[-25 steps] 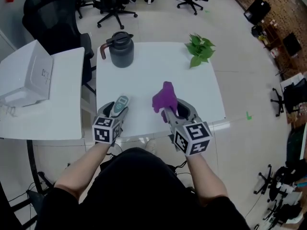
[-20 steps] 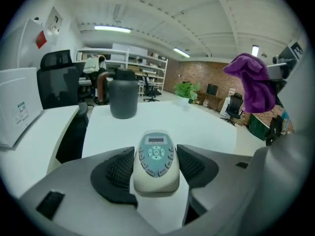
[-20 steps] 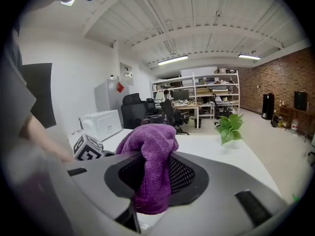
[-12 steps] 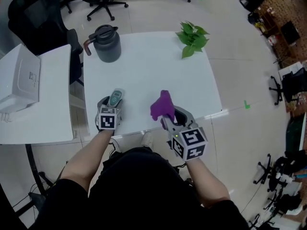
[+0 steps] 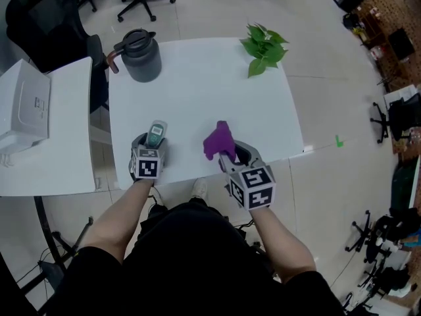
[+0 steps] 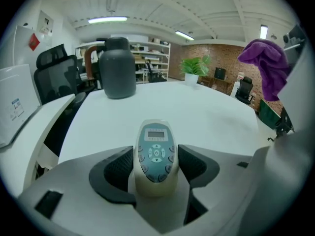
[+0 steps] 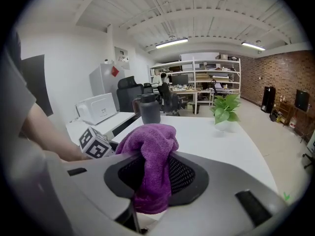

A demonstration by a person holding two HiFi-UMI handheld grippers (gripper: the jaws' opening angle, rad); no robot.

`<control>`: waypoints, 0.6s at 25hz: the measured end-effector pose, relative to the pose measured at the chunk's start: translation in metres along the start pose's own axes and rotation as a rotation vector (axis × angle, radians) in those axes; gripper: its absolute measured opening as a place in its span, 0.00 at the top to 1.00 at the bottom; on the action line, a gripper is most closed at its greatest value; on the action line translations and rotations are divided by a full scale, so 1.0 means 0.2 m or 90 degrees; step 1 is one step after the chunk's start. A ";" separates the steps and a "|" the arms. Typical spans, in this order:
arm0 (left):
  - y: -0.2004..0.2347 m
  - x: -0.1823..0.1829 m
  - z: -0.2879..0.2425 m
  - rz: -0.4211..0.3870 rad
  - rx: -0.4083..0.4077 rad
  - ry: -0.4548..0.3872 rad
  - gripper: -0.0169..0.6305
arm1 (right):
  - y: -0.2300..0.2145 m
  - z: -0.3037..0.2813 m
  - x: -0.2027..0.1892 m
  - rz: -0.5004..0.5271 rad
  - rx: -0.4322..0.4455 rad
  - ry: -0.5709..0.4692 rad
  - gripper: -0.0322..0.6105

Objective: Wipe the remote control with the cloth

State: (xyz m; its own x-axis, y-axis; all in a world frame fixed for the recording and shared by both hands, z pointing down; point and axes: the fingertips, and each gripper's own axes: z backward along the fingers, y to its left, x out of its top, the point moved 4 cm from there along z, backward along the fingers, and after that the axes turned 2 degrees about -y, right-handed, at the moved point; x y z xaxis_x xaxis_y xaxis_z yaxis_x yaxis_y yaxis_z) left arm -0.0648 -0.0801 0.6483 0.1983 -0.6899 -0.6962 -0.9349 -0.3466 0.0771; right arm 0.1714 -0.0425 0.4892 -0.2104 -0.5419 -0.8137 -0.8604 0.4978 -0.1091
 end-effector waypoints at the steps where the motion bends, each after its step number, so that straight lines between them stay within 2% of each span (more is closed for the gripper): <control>1: 0.00 0.00 0.00 -0.003 -0.002 0.002 0.53 | -0.01 -0.02 -0.02 0.005 -0.002 0.007 0.76; 5: 0.00 -0.01 0.04 0.000 -0.007 0.007 0.52 | -0.05 -0.17 -0.11 0.039 -0.012 0.048 0.75; 15: -0.02 0.05 0.38 -0.003 -0.023 -0.047 0.52 | -0.11 -0.56 -0.34 0.091 -0.013 0.168 0.74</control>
State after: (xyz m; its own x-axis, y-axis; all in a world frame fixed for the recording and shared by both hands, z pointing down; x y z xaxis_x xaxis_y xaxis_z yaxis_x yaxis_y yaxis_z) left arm -0.0817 -0.0365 0.5865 0.1791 -0.6398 -0.7474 -0.9226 -0.3730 0.0982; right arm 0.1530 -0.0936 0.6106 -0.4411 -0.6257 -0.6434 -0.8220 0.5694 0.0098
